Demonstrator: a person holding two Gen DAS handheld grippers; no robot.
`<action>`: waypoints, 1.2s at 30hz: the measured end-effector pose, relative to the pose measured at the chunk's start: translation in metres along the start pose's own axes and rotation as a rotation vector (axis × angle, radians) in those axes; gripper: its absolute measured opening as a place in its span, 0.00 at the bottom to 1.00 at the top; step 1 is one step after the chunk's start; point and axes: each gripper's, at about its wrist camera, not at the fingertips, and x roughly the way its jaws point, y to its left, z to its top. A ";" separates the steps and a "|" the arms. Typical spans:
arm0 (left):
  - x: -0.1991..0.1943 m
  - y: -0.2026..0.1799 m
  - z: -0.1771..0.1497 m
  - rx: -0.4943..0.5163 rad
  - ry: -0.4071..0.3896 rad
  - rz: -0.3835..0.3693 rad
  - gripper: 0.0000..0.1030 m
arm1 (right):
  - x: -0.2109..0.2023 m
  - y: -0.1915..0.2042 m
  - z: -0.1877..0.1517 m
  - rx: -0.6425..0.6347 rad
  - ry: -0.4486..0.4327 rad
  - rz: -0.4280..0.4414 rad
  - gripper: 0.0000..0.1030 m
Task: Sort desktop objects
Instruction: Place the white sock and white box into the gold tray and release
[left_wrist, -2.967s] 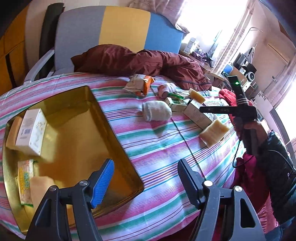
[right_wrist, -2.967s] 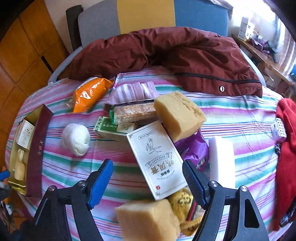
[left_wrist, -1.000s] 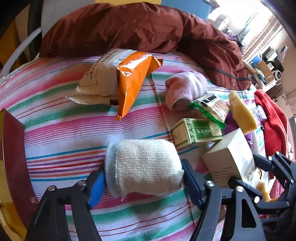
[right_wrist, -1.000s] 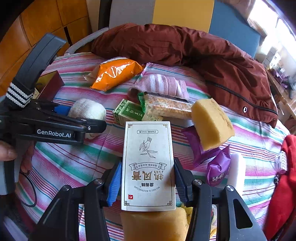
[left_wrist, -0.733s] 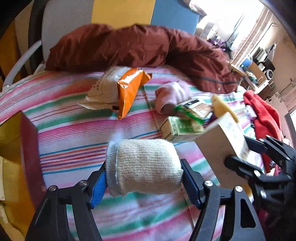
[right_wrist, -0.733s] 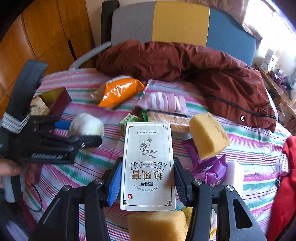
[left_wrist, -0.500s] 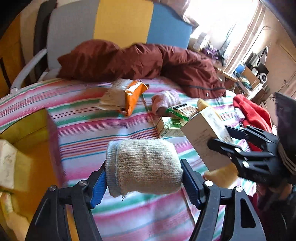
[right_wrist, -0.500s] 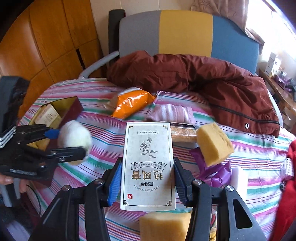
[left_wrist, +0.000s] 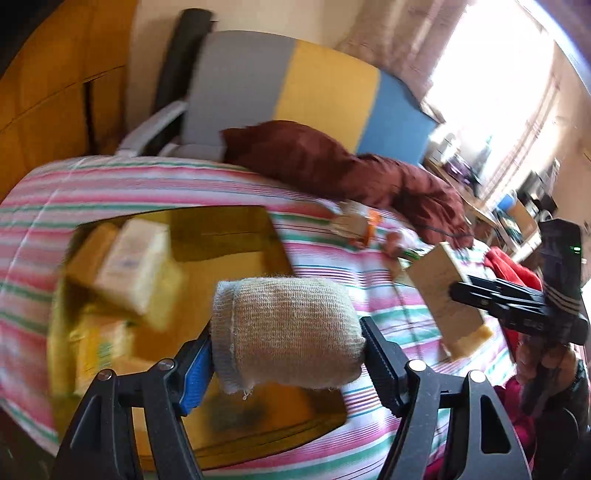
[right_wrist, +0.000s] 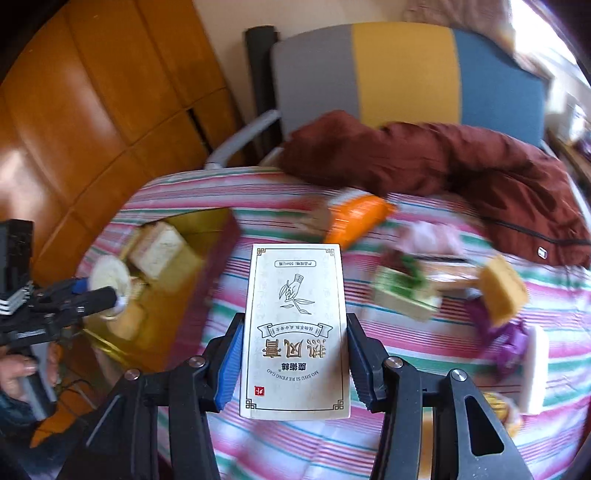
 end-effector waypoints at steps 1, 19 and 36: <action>-0.005 0.015 -0.003 -0.023 -0.008 0.017 0.71 | 0.004 0.016 0.005 -0.010 0.003 0.022 0.50; -0.019 0.139 -0.018 -0.121 0.001 0.235 0.82 | 0.136 0.139 0.070 0.143 0.096 0.096 0.70; -0.043 0.113 -0.044 -0.151 -0.065 0.198 0.81 | 0.116 0.152 0.000 -0.022 0.143 0.061 0.72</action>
